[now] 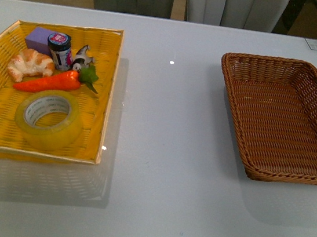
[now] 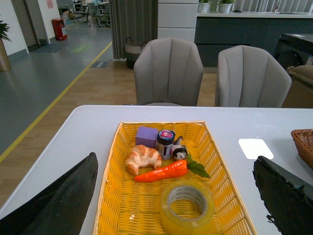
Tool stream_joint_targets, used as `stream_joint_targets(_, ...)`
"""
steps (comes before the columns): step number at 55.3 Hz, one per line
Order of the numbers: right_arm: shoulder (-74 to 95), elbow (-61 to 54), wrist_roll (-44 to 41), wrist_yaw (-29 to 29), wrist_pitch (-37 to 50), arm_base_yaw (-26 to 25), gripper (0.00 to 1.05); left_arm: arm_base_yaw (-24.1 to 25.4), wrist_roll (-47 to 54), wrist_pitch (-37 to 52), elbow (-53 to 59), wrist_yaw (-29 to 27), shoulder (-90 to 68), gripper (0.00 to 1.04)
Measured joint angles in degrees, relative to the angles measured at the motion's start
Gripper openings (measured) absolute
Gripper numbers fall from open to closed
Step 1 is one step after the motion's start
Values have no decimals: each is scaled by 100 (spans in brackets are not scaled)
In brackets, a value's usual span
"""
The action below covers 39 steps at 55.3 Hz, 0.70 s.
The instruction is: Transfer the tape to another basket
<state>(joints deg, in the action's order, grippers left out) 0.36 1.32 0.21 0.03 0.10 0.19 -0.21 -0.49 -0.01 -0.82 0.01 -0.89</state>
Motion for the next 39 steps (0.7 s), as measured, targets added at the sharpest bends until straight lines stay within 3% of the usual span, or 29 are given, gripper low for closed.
stream_joint_targets(39,0,0,2,0,0,0,96,2,15,-11,-4,2,-9,96)
